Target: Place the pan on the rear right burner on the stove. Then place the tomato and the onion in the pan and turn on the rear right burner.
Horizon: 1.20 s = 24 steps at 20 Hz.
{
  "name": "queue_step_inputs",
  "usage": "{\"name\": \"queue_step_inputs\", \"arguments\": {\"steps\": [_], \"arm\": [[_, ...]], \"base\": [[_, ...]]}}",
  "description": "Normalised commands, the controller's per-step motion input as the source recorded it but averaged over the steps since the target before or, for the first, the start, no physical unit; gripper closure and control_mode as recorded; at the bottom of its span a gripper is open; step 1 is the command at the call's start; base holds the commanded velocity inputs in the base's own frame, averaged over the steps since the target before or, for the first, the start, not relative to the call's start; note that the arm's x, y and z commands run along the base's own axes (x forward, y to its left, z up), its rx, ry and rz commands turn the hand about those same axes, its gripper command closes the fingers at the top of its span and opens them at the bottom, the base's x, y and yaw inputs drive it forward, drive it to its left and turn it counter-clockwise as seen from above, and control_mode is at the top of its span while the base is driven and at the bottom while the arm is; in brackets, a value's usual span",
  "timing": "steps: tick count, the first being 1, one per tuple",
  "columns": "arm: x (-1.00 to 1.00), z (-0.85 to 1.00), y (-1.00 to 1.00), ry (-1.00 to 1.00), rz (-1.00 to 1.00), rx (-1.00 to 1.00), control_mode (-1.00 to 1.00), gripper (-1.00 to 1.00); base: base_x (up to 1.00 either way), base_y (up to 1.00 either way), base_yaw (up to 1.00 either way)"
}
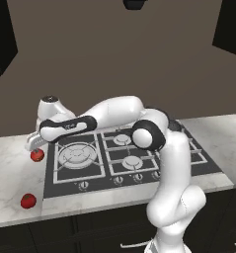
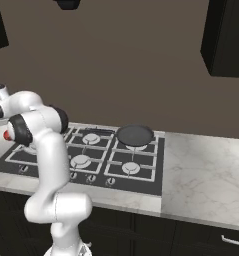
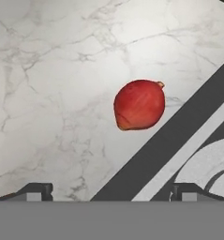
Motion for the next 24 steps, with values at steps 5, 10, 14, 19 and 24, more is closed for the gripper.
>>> {"name": "queue_step_inputs", "arguments": {"steps": [5, 10, 14, 19, 24], "arm": [[0.31, -0.19, 0.15, 0.00, 0.02, -0.03, -1.00, -1.00], [0.21, -0.15, 0.02, 0.00, 0.01, -0.04, -1.00, -1.00], [0.23, -0.19, 0.01, 0.00, 0.00, -0.04, -1.00, -1.00], [0.21, -0.26, 0.08, 0.00, 0.02, -0.01, -1.00, -1.00], [0.27, -0.16, 0.09, 0.00, 0.04, 0.00, -1.00, -1.00]], "base": [[0.00, 0.00, 0.00], [0.00, 0.00, 0.00], [0.00, 0.00, 0.00], [0.00, 0.00, 0.00], [0.00, 0.00, 0.00]]}}
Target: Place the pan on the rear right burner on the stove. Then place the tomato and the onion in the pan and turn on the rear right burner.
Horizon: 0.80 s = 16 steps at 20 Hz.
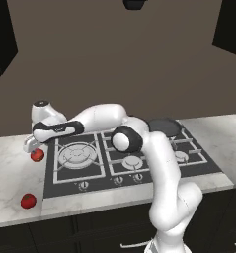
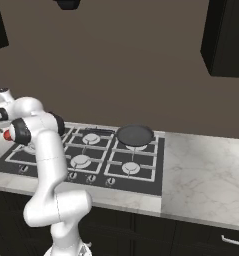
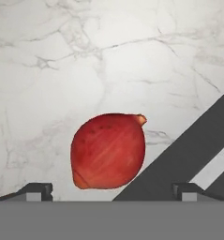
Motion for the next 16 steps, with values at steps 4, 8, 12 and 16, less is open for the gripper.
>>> {"name": "queue_step_inputs", "arguments": {"steps": [4, 8, 12, 16], "arm": [[0.24, -0.17, 0.09, 0.00, 0.03, 0.00, -1.00, -1.00], [0.07, -0.18, 0.13, 0.02, 0.04, 0.00, -1.00, -1.00], [0.00, -0.19, 0.15, 0.06, 0.04, 0.00, -1.00, -1.00], [0.00, -0.18, 0.07, 0.05, 0.02, 0.00, -1.00, -1.00]], "base": [[0.00, 0.00, 0.00], [0.00, 0.00, 0.00], [0.00, 0.00, 0.00], [0.00, 0.00, 0.00]]}}
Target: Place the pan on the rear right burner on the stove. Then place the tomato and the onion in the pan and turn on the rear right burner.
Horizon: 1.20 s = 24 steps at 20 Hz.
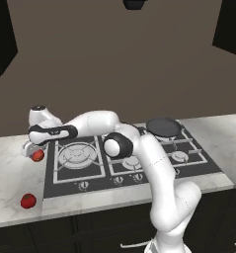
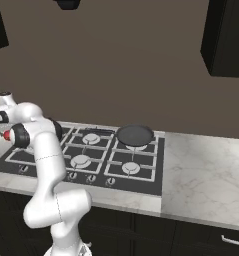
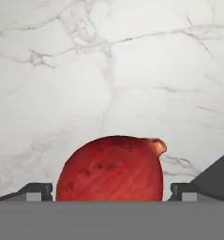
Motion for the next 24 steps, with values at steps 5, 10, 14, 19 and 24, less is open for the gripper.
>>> {"name": "queue_step_inputs", "arguments": {"steps": [5, 10, 14, 19, 24], "arm": [[0.00, -0.13, 0.05, 0.01, 0.01, -0.04, -1.00, 1.00], [0.00, -0.01, 0.05, 0.01, 0.00, -0.06, -1.00, 1.00], [-0.02, 0.62, 0.00, 0.00, 0.00, 0.00, -1.00, 1.00], [0.00, 0.94, -0.04, 0.00, 0.00, 0.00, -1.00, 1.00], [0.00, 0.69, -0.40, 0.01, 0.00, 0.00, -1.00, 1.00]], "base": [[0.00, 0.00, 0.00], [0.00, 0.00, 0.00], [0.00, 0.00, 0.00], [0.00, 0.00, 0.00], [0.00, 0.00, 0.00]]}}
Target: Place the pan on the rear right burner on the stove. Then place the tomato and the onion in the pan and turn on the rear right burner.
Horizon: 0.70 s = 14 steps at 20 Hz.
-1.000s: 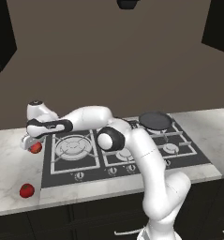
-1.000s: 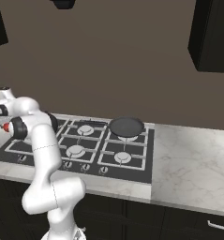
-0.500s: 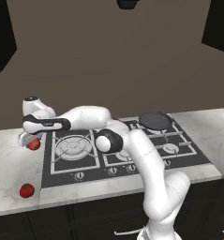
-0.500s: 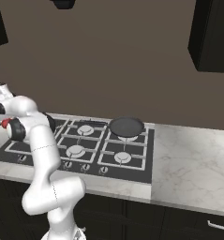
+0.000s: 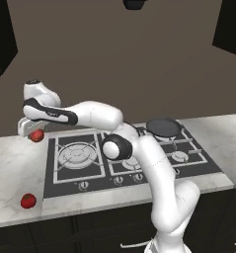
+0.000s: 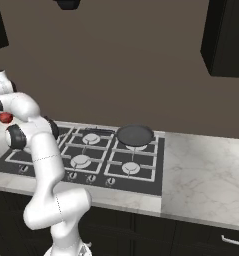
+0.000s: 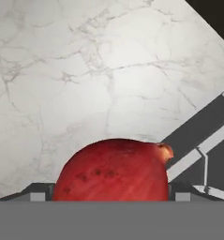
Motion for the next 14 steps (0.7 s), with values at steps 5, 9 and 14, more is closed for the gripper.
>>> {"name": "queue_step_inputs", "arguments": {"steps": [5, 9, 14], "arm": [[0.00, 0.41, -0.72, 0.00, -0.07, 0.00, -1.00, 1.00], [-0.19, 0.09, -0.99, 0.00, -0.12, 0.00, -1.00, 1.00], [-0.44, 0.00, -1.00, 0.01, -0.13, 0.00, -1.00, 1.00]], "base": [[0.00, 0.00, 0.00], [0.00, 0.00, 0.00], [0.00, 0.00, 0.00]]}}
